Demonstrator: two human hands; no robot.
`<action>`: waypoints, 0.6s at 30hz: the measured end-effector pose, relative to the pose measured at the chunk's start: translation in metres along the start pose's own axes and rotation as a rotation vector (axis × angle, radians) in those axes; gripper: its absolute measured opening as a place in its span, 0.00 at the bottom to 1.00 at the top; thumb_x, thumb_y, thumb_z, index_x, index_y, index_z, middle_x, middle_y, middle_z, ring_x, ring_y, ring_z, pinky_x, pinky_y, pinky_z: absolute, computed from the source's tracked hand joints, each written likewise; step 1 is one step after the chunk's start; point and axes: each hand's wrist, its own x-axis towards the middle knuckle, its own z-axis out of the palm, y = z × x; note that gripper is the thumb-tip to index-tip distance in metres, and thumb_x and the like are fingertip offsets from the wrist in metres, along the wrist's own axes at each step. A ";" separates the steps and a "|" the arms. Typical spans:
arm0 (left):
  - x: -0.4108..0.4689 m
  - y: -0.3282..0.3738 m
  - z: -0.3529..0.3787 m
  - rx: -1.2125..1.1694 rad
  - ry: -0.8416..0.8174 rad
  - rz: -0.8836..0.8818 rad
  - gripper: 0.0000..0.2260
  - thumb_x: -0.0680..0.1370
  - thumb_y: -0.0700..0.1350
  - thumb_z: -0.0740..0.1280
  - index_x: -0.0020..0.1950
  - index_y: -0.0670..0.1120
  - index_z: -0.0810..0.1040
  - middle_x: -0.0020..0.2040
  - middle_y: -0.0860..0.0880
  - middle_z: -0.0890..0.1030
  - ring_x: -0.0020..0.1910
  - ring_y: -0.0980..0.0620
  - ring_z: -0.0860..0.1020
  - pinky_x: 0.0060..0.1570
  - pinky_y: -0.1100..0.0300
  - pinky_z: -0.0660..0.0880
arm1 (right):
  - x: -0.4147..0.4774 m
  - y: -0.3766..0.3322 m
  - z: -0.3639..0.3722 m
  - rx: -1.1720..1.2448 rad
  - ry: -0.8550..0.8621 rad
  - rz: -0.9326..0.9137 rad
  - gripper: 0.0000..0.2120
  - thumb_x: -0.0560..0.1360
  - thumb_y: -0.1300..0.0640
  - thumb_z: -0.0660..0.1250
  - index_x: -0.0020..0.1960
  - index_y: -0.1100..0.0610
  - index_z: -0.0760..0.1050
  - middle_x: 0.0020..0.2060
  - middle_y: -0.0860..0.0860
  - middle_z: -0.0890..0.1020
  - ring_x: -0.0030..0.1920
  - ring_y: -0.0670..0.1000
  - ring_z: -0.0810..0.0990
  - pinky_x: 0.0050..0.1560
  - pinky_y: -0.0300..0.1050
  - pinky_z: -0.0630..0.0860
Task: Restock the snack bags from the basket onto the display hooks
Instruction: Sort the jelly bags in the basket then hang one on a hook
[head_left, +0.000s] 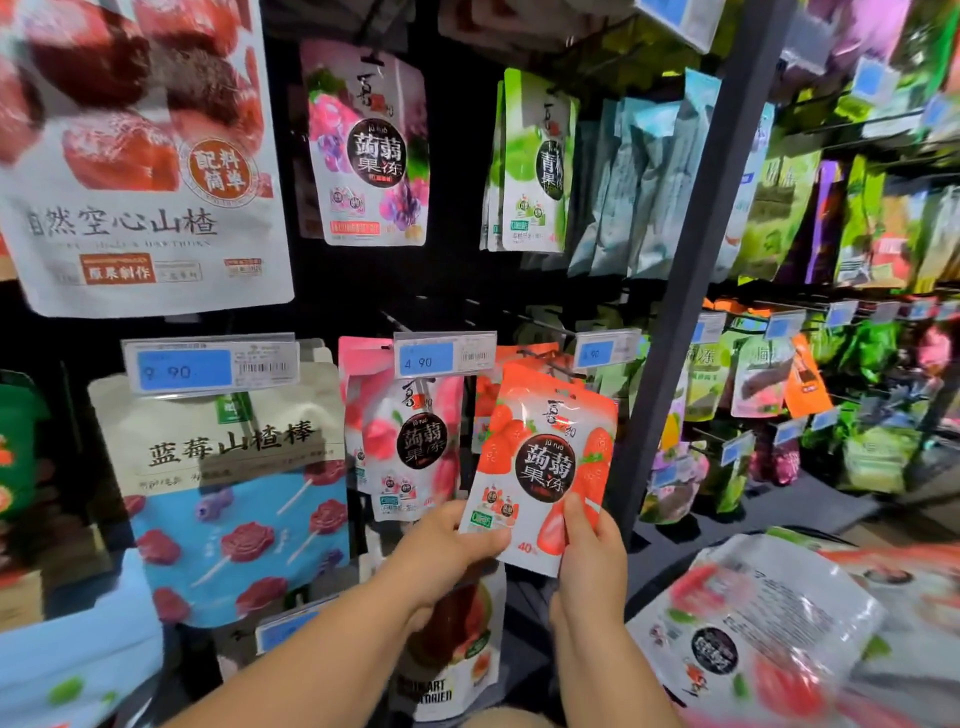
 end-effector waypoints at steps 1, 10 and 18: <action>0.001 -0.003 0.002 0.006 -0.014 0.005 0.16 0.68 0.43 0.77 0.55 0.45 0.82 0.51 0.47 0.86 0.55 0.44 0.83 0.61 0.47 0.77 | 0.002 -0.001 -0.001 0.008 0.026 0.006 0.07 0.80 0.55 0.67 0.48 0.59 0.78 0.41 0.56 0.83 0.41 0.55 0.83 0.41 0.50 0.81; 0.022 -0.014 0.025 -0.006 -0.020 0.044 0.11 0.74 0.36 0.73 0.55 0.45 0.81 0.50 0.49 0.86 0.46 0.56 0.84 0.46 0.63 0.77 | 0.025 -0.008 -0.009 -0.010 0.152 -0.008 0.06 0.79 0.55 0.68 0.44 0.56 0.79 0.41 0.56 0.83 0.40 0.55 0.82 0.42 0.50 0.81; 0.035 -0.016 0.038 -0.015 0.041 0.094 0.10 0.74 0.36 0.73 0.54 0.46 0.81 0.47 0.53 0.85 0.35 0.68 0.81 0.34 0.76 0.72 | 0.044 -0.013 -0.006 -0.053 0.192 -0.044 0.06 0.78 0.55 0.69 0.45 0.56 0.79 0.36 0.52 0.80 0.38 0.51 0.79 0.38 0.43 0.75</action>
